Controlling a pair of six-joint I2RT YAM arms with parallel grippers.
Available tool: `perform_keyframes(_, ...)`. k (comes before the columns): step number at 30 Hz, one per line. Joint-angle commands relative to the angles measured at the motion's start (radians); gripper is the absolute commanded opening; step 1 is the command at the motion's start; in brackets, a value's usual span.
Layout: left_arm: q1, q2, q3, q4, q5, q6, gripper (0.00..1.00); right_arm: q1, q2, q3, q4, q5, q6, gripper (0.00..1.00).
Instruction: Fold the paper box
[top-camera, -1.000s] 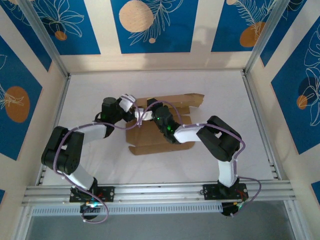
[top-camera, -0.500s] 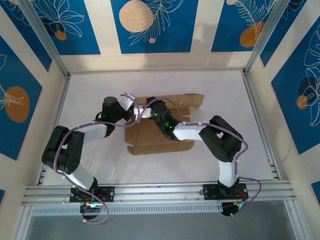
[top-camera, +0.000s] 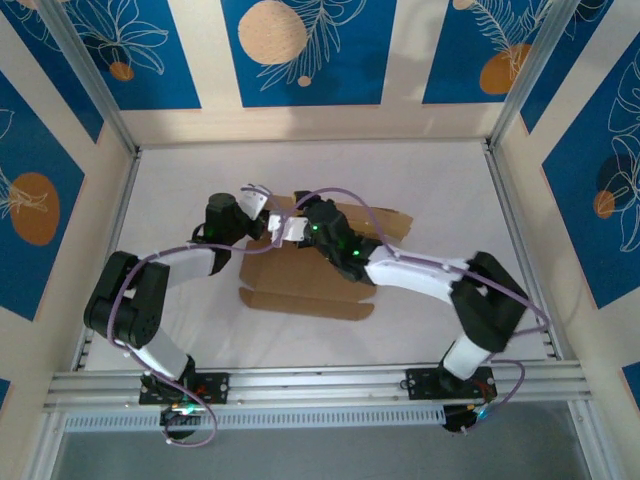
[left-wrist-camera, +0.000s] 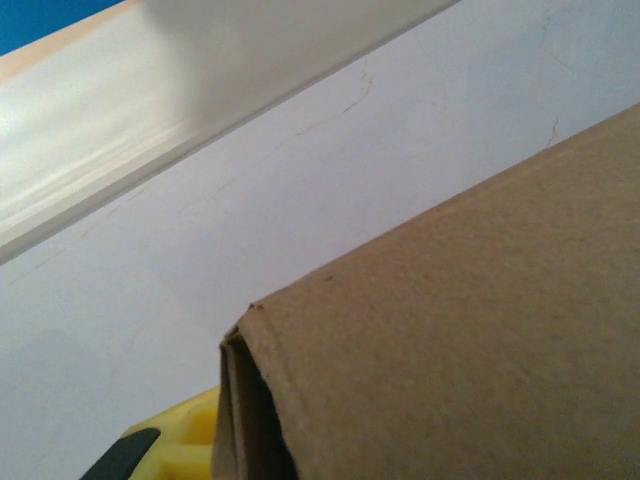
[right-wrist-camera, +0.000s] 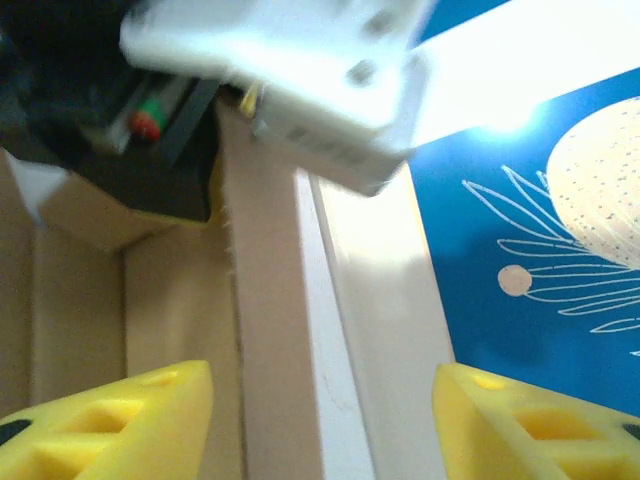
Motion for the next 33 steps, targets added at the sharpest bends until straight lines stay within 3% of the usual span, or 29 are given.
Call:
perform_keyframes(1,-0.013,-0.020,0.012,-0.006,-0.008,0.059,0.16,-0.008,-0.165,-0.030,-0.176,-0.195,0.245,0.59)
perform_keyframes(5,-0.013,-0.023,0.006,-0.001,-0.004,0.068,0.16,-0.072,-0.319,-0.053,-0.234,-0.314,0.486,0.58)
perform_keyframes(8,-0.013,-0.025,0.011,-0.014,0.019,0.084,0.16,-0.167,-0.385,-0.021,-0.261,-0.276,0.753,0.57)
perform_keyframes(13,-0.013,-0.028,0.040,-0.061,0.029,0.122,0.16,-0.403,-0.272,0.257,-0.726,-0.222,1.131,0.50)
perform_keyframes(19,-0.012,-0.019,0.091,-0.133,0.057,0.166,0.16,-0.606,-0.022,0.400,-0.949,-0.422,1.364,0.44)
perform_keyframes(22,-0.011,-0.003,0.113,-0.154,0.050,0.171,0.16,-0.668,0.102,0.468,-1.033,-0.518,1.436,0.47)
perform_keyframes(27,-0.013,0.025,0.119,-0.130,-0.002,0.121,0.12,-0.690,0.210,0.510,-1.102,-0.586,1.512,0.49)
perform_keyframes(33,-0.046,0.079,0.106,-0.053,-0.173,0.077,0.09,-0.722,0.220,0.432,-1.020,-0.817,1.740,0.48)
